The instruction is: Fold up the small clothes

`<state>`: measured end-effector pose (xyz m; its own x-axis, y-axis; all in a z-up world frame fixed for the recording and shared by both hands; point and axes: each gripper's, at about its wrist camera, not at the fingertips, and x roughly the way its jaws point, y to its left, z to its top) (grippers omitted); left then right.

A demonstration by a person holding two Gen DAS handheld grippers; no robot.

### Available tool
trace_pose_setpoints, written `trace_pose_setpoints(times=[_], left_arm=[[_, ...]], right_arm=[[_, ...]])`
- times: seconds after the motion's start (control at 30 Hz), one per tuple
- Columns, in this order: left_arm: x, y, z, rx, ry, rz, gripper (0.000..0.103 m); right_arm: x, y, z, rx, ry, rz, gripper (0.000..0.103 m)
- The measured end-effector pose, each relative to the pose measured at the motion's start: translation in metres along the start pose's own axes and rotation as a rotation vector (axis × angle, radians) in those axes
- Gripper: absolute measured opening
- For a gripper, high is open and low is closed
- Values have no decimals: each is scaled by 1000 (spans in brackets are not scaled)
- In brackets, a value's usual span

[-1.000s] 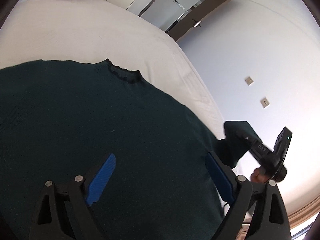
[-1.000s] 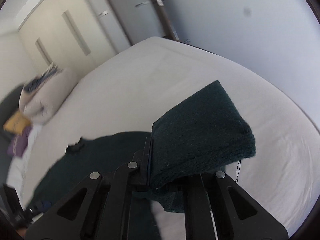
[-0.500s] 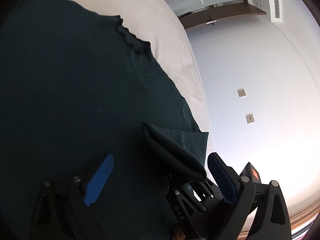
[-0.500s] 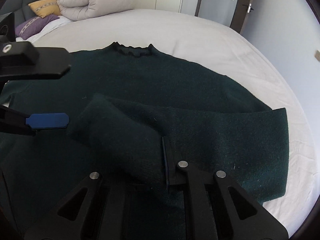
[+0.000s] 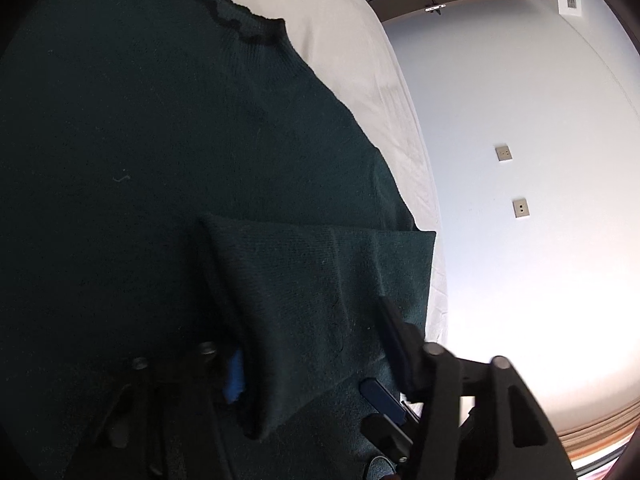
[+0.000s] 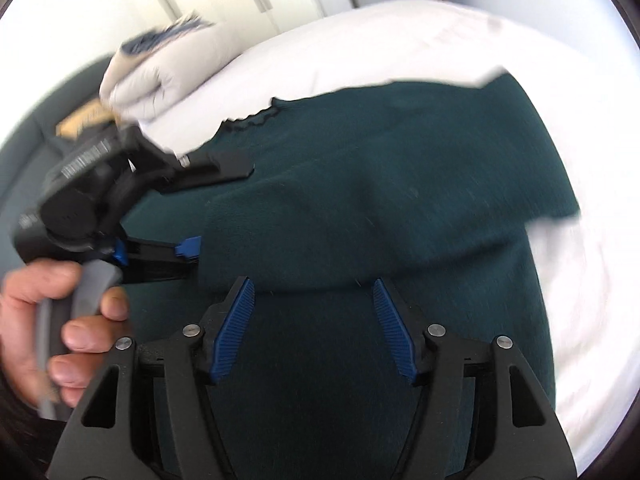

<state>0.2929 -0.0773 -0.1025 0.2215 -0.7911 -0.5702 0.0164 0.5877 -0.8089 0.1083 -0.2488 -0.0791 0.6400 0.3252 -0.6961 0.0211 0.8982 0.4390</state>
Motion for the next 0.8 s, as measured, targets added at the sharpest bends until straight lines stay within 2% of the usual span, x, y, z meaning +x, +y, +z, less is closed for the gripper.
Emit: trace_pose_setpoints(times=[0.03, 0.07, 0.1, 0.2, 0.33, 0.53, 0.8], left_arm=[[0, -1, 1, 5, 2, 11, 24], [-2, -2, 3, 16, -6, 26, 9], [-6, -3, 4, 25, -17, 30, 7], [-27, -3, 12, 47, -74, 34, 7], [-67, 1, 28, 77, -146, 41, 7], [-107, 34, 48, 70, -213, 131, 7], [-102, 68, 56, 36, -226, 215, 7]], right_arm=[[-8, -14, -3, 72, 1, 47, 61], [-13, -27, -5, 136, -3, 98, 61], [-15, -38, -5, 190, -10, 135, 61], [-13, -67, -7, 332, -34, 212, 61], [-4, -86, -5, 434, -68, 254, 61], [8, -92, -4, 447, -80, 257, 61], [13, -89, 2, 431, -79, 236, 61]])
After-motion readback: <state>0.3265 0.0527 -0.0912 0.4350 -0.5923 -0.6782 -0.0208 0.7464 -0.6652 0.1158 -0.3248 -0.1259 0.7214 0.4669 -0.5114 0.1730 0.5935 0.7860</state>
